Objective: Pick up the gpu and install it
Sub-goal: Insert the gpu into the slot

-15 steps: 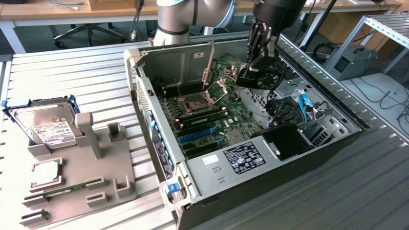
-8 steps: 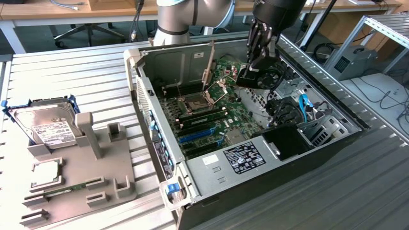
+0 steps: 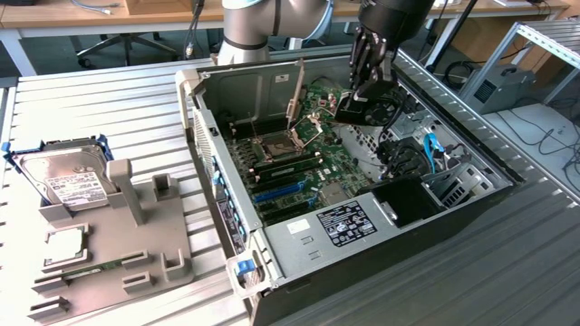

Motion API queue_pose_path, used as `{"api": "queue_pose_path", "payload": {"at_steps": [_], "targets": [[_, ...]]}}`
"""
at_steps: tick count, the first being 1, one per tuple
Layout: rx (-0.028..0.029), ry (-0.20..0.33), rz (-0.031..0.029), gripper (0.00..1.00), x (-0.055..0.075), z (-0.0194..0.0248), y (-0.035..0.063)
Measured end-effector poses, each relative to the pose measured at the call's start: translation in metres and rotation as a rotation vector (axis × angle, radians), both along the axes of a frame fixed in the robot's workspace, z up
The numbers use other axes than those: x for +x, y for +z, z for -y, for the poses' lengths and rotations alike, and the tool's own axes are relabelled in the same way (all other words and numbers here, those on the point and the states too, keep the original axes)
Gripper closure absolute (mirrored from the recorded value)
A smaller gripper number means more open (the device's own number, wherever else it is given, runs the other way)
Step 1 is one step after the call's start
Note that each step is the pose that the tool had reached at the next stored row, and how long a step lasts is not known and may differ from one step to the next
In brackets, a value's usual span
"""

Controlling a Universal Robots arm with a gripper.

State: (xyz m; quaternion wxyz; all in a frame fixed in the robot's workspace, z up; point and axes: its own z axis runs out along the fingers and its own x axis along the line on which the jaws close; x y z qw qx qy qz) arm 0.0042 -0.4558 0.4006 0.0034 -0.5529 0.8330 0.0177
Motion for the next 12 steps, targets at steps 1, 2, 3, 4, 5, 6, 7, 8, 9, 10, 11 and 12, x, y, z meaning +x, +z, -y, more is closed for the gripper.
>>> {"api": "queue_pose_path", "payload": {"at_steps": [1,2,3,4,5,6,7,8,9,10,11,12], "targets": [[0.0000,0.003,0.0000,0.74,0.0000,0.0000,0.0000],[0.0000,0.006,0.0000,0.74,0.0000,0.0000,0.0000],[0.0000,0.011,0.0000,0.74,0.0000,0.0000,0.0000],[0.0000,0.015,0.0000,0.74,0.0000,0.0000,0.0000],[-0.0001,0.018,0.0000,0.74,0.0000,0.0000,0.0000],[-0.0001,0.021,0.0000,0.74,0.0000,0.0000,0.0000],[-0.0001,0.023,0.0000,0.74,0.0000,0.0000,0.0000],[-0.0001,0.026,0.0000,0.74,0.0000,0.0000,0.0000],[0.0000,0.029,0.0000,0.74,0.0000,0.0000,0.0000],[-0.0001,0.032,0.0000,0.74,0.0000,0.0000,0.0000],[-0.0001,0.035,0.0000,0.74,0.0000,0.0000,0.0000],[0.0000,0.038,0.0000,0.74,0.0000,0.0000,0.0000]]}}
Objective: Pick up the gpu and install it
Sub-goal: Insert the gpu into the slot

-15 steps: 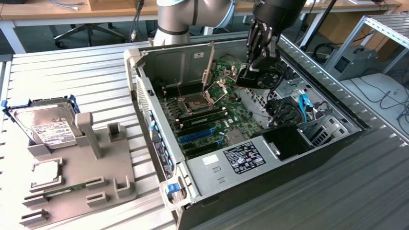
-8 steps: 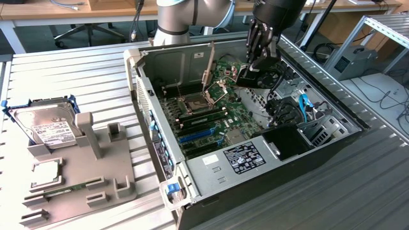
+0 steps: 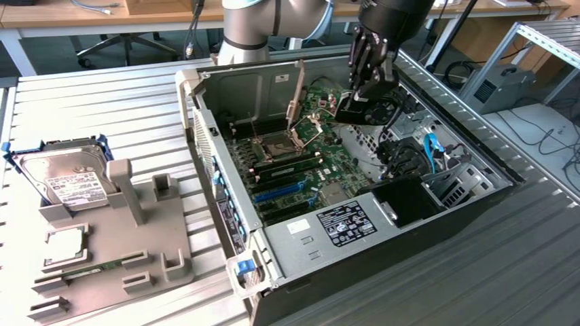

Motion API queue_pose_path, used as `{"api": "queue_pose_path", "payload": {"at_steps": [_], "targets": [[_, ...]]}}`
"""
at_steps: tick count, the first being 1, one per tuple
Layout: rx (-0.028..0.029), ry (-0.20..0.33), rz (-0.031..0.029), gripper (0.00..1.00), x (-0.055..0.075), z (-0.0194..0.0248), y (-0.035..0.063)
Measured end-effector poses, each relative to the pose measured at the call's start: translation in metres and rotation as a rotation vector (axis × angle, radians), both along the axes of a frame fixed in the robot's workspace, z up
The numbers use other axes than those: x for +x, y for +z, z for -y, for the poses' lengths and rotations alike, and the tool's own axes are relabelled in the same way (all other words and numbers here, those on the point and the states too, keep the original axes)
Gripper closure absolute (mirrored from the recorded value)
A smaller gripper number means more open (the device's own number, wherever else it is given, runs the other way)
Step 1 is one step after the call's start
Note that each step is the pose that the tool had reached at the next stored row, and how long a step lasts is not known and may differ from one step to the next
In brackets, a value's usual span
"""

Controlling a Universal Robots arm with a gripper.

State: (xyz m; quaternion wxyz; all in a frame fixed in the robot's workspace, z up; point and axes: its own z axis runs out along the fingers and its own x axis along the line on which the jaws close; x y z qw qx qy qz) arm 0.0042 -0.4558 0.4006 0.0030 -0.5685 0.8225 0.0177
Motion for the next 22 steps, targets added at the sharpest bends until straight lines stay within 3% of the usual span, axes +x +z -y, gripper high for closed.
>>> {"api": "queue_pose_path", "payload": {"at_steps": [22], "targets": [[0.0000,0.060,0.0000,0.74,0.0000,0.0000,0.0000]]}}
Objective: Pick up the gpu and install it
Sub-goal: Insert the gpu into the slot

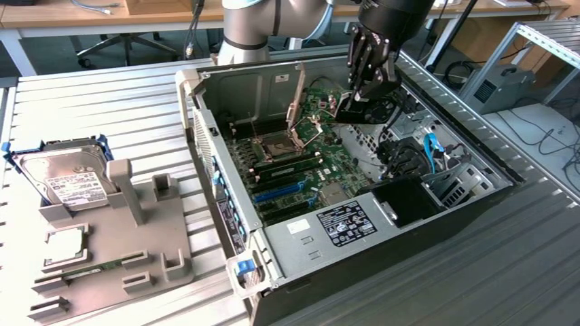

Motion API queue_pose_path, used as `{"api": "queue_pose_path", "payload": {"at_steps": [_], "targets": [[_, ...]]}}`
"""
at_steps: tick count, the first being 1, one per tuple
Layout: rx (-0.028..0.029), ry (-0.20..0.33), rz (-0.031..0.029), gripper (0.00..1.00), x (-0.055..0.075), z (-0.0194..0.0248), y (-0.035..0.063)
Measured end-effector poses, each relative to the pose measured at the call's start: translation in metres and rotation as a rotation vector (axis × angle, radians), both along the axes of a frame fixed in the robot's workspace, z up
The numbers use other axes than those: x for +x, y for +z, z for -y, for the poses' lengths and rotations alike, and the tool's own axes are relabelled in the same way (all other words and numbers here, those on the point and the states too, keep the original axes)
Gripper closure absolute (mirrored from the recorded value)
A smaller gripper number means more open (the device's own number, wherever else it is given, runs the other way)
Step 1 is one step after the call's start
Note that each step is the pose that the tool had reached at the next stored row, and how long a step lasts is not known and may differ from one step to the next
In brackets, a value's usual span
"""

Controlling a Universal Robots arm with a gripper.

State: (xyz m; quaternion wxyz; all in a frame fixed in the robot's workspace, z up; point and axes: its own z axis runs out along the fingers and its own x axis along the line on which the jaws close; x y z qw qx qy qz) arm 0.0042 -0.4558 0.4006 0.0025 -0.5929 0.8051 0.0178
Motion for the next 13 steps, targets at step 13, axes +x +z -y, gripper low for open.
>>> {"api": "queue_pose_path", "payload": {"at_steps": [13], "targets": [[0.0000,0.041,0.0000,0.74,0.0000,0.0000,0.0000]]}}
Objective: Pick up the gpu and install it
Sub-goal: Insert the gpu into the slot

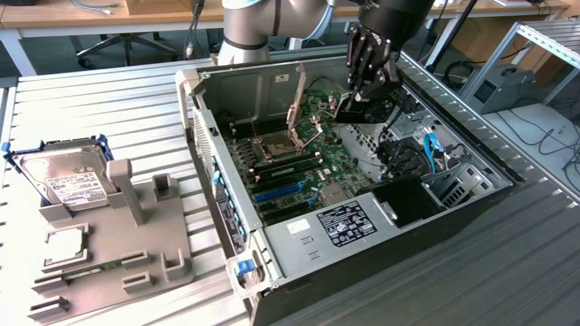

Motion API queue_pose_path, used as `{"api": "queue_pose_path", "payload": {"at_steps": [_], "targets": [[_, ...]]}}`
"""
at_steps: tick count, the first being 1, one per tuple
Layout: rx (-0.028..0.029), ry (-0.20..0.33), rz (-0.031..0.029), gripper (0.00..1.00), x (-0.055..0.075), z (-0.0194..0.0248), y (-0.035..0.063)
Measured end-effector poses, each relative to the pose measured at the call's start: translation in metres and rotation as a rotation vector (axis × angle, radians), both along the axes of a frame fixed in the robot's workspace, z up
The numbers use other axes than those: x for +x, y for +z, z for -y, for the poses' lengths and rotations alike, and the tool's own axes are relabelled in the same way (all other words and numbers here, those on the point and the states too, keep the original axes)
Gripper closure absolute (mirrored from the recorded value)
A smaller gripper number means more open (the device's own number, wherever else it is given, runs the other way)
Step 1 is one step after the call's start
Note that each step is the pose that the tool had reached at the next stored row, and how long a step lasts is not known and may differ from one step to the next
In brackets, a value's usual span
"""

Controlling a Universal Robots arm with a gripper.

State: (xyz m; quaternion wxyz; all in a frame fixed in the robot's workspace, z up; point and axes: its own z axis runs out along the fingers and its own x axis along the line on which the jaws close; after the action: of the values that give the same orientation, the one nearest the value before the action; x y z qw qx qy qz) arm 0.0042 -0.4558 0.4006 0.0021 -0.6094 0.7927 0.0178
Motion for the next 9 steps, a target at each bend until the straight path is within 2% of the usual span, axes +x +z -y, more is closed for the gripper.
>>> {"api": "queue_pose_path", "payload": {"at_steps": [9], "targets": [[0.0001,0.034,0.0000,0.74,0.0000,0.0000,0.0000]]}}
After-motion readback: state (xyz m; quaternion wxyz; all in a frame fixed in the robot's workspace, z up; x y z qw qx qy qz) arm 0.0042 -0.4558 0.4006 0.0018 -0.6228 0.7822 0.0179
